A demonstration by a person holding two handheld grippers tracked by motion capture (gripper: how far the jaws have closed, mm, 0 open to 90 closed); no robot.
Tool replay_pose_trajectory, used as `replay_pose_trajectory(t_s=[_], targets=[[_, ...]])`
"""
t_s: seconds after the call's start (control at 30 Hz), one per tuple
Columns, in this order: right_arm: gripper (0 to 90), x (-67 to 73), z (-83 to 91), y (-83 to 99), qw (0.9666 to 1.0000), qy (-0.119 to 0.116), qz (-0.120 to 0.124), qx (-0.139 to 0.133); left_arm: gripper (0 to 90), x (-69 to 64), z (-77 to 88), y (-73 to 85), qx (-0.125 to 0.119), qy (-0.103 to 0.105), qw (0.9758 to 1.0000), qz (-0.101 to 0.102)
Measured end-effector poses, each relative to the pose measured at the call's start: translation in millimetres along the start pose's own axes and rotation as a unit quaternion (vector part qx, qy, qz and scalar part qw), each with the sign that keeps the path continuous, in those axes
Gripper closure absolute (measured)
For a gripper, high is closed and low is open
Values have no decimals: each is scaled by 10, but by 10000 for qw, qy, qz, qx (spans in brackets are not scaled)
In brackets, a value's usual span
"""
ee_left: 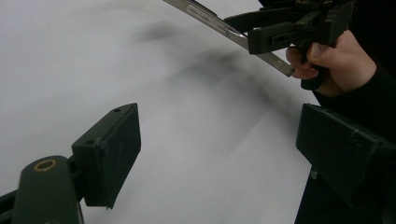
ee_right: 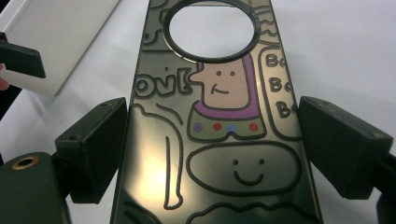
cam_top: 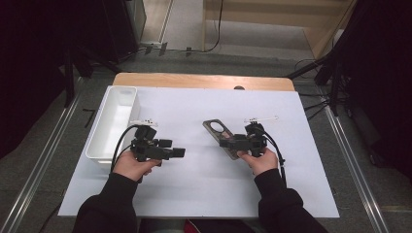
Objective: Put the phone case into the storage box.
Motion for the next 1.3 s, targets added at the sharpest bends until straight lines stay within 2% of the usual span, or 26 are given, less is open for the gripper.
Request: replay_pose_trajectory(t_s=[0.2,0.27,0.4,0.63,0.87,0.9,1.0,1.3], targets=[[107,43,-37,-17,10000,-44,1,4,151,27,-41,-72,15,-65,10000,49],[107,59,-51,-26,10000,-55,7,-1,151,36,-55,-88,24,-115,9999,-15],[107,84,-76,-41,10000,-65,19,-9,151,47,-85,-121,47,-127,9999,6],[107,95,-112,-61,10000,-63,40,8,151,81,-149,-193,33,-147,9997,171],[107,102,-146,-74,10000,-26,60,-20,154,90,-210,-277,17,-191,9996,223],[107,103,-154,-76,10000,-19,39,-24,179,92,-219,-290,10,-219,9995,224],[107,112,-179,-81,10000,-12,-17,-37,181,98,-243,-330,-31,-203,9993,313],[107,142,-180,-90,9998,-27,-146,-154,181,115,-290,-437,-51,-324,9979,567]])
Point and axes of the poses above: each handheld gripper's, and its own axes: z roughly backward along the jaws, y roughly out of its underside, x roughly to its left, the point moved 4 cm from there along -z, roughly forward along the jaws, and after that the axes turned 2 degrees about x, right-handed, at the moved point
